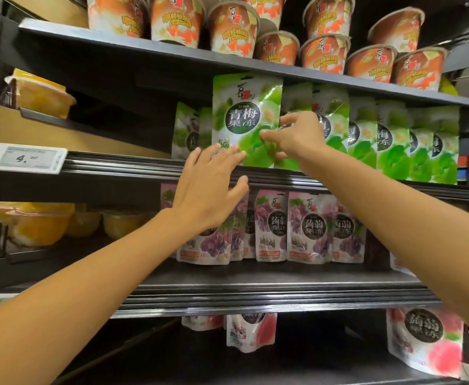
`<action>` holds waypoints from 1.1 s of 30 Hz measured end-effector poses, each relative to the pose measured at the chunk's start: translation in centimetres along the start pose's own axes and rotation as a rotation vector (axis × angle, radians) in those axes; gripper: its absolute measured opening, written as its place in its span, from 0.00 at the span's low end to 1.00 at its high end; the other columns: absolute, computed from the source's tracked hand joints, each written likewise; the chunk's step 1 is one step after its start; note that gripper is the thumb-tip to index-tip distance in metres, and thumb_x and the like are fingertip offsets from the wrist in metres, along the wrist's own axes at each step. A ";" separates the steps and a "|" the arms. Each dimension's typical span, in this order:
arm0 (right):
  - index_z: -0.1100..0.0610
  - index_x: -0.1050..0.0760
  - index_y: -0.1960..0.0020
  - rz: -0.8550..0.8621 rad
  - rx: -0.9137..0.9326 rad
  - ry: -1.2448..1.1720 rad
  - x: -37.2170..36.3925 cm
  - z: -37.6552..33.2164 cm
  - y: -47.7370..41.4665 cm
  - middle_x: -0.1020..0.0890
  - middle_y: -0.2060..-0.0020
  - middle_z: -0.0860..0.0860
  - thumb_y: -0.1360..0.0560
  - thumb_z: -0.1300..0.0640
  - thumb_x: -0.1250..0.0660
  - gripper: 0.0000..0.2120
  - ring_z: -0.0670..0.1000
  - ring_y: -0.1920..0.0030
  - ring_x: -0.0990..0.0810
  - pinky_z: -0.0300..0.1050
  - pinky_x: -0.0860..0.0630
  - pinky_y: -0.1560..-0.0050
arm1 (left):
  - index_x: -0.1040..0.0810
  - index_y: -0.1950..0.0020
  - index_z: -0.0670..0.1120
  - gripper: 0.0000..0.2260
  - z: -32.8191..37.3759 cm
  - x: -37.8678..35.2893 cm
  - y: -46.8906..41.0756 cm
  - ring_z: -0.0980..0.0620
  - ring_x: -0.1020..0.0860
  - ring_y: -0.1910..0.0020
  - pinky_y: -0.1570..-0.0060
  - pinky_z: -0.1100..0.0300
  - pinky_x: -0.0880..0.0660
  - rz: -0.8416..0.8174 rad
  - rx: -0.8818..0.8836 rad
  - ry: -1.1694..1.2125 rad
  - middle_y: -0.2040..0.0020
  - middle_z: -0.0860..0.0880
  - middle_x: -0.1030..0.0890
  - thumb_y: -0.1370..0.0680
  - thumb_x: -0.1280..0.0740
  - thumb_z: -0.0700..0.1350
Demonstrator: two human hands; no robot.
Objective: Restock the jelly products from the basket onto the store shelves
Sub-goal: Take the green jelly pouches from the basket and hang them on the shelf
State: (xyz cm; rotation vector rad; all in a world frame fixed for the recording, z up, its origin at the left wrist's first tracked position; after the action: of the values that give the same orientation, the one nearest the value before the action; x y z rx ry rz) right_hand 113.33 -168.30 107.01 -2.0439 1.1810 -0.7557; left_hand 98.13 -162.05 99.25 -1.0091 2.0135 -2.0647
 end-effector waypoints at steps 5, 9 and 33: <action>0.59 0.20 0.56 -0.040 0.060 0.208 1.0 0.5 0.2 0.16 0.57 0.55 0.29 0.56 0.22 0.09 0.51 0.65 0.18 0.44 0.18 0.64 | 0.34 0.24 0.53 0.22 0.1 -0.2 0.0 0.51 0.41 0.23 0.24 0.50 0.53 0.004 0.007 -0.030 0.24 0.54 0.33 0.19 0.43 0.55; 0.59 0.17 0.51 -0.014 0.074 0.249 1.2 0.9 0.2 0.16 0.51 0.57 0.31 0.54 0.21 0.13 0.53 0.53 0.16 0.53 0.19 0.46 | 0.34 0.24 0.52 0.23 0.1 -0.4 0.1 0.51 0.41 0.23 0.23 0.50 0.53 0.006 0.033 -0.009 0.24 0.54 0.34 0.19 0.43 0.54; 0.50 0.20 0.53 -0.189 -0.104 -0.247 4.6 16.6 26.8 0.16 0.66 0.40 0.26 0.63 0.31 0.08 0.37 0.62 0.18 0.30 0.26 0.61 | 0.23 0.45 0.51 0.08 7.4 -5.8 24.2 0.56 0.27 0.56 0.55 0.70 0.32 -0.084 0.419 0.546 0.52 0.58 0.22 0.22 0.36 0.43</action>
State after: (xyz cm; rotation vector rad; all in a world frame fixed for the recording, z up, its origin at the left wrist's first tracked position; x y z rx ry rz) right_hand 113.88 -178.52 76.85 -2.2828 0.9148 -0.5175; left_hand 97.27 -168.67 74.12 -0.4961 1.6017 -2.8805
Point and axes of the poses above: each hand's wrist, its own y-axis away from the middle knuckle, its own x-axis out of the back of the hand, z = x × y, the point moved 9 cm from there along -y, towards the middle knuckle
